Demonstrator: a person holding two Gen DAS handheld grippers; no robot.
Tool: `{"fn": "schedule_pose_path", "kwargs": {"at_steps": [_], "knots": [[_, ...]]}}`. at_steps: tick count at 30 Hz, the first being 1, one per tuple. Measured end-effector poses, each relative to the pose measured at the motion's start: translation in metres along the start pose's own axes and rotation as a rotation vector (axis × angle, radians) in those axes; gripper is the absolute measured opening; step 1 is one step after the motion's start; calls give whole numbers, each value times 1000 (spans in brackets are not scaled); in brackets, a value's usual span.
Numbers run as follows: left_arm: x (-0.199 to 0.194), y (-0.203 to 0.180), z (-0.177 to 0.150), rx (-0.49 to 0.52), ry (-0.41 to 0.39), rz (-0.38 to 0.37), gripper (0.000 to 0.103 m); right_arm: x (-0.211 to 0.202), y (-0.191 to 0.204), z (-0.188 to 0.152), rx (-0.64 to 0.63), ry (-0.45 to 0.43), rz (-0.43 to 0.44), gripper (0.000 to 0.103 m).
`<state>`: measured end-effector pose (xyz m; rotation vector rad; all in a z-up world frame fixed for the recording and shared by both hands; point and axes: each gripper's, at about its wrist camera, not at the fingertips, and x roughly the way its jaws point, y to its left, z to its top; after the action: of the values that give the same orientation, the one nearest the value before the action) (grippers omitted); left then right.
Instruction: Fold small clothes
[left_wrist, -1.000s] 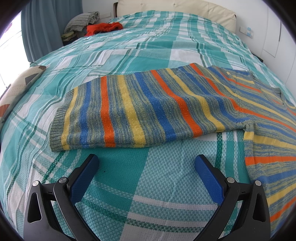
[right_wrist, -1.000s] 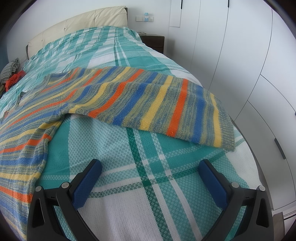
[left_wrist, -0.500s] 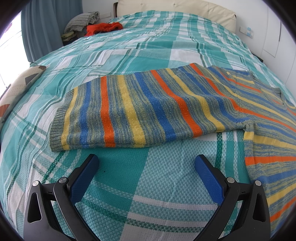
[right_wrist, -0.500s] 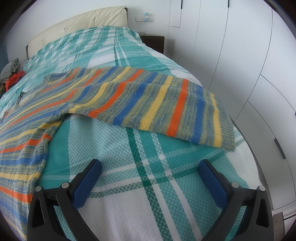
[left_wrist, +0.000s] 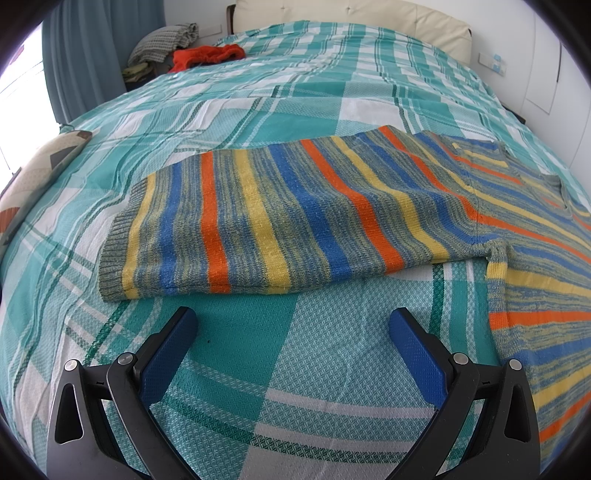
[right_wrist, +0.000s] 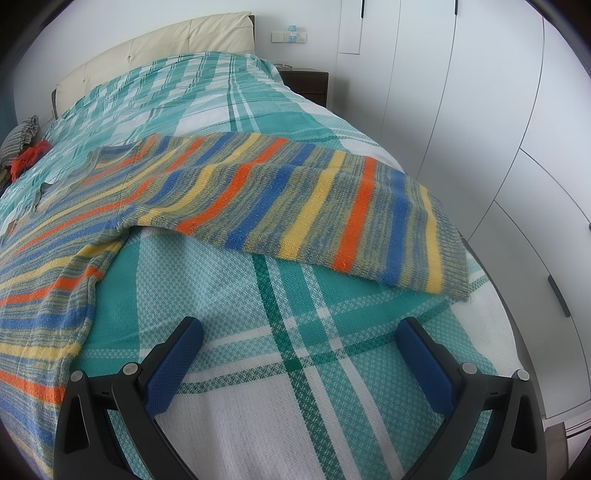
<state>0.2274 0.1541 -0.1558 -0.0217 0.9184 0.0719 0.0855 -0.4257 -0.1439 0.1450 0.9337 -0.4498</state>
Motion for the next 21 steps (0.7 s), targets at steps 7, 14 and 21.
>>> {"fn": "schedule_pose_path", "kwargs": {"at_steps": [7, 14, 21], "knots": [[0, 0, 0, 0, 0, 0, 103, 0, 0, 0, 0, 0, 0, 103], [-1, 1, -1, 0, 0, 0, 103, -1, -1, 0, 0, 0, 0, 103], [0, 0, 0, 0, 0, 0, 103, -1, -1, 0, 0, 0, 0, 103]]}}
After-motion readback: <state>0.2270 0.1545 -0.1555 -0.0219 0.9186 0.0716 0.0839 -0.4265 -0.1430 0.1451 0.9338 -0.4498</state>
